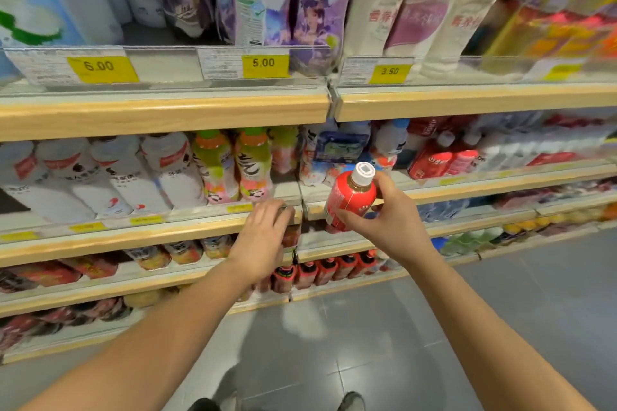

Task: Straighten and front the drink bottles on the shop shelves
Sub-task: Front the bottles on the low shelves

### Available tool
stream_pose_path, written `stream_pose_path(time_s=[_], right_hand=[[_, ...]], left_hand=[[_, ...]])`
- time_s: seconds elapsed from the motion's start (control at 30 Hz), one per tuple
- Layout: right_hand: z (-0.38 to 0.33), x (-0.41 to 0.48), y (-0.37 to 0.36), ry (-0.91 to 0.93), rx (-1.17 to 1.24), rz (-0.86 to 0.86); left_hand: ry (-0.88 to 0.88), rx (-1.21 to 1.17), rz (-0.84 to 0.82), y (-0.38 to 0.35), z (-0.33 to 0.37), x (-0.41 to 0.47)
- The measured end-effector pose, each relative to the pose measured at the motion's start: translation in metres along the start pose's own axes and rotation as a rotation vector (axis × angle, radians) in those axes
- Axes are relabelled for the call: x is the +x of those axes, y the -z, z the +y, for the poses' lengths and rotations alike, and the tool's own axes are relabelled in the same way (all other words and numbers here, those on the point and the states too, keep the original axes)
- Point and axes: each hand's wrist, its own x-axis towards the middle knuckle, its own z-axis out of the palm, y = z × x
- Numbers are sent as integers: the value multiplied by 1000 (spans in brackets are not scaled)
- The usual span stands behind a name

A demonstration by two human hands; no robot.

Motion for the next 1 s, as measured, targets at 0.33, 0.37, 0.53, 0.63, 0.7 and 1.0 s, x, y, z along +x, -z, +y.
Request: stream_pose_path(time_s=[0.33, 0.37, 0.53, 0.63, 0.7, 1.0], right_hand=[[78, 3, 99, 47, -10, -72], [83, 3, 106, 45, -20, -71], [97, 12, 130, 30, -42, -61], [102, 24, 141, 11, -48, -55], [103, 33, 146, -1, -65, -58], [104, 73, 152, 25, -152, -49]], left_hand=[[193, -2, -32, -9, 94, 47], [204, -14, -40, -9, 99, 51], [219, -44, -86, -13, 126, 66], [195, -50, -90, -17, 137, 76], [174, -47, -77, -19, 141, 83], [190, 10, -34, -17, 140, 106]])
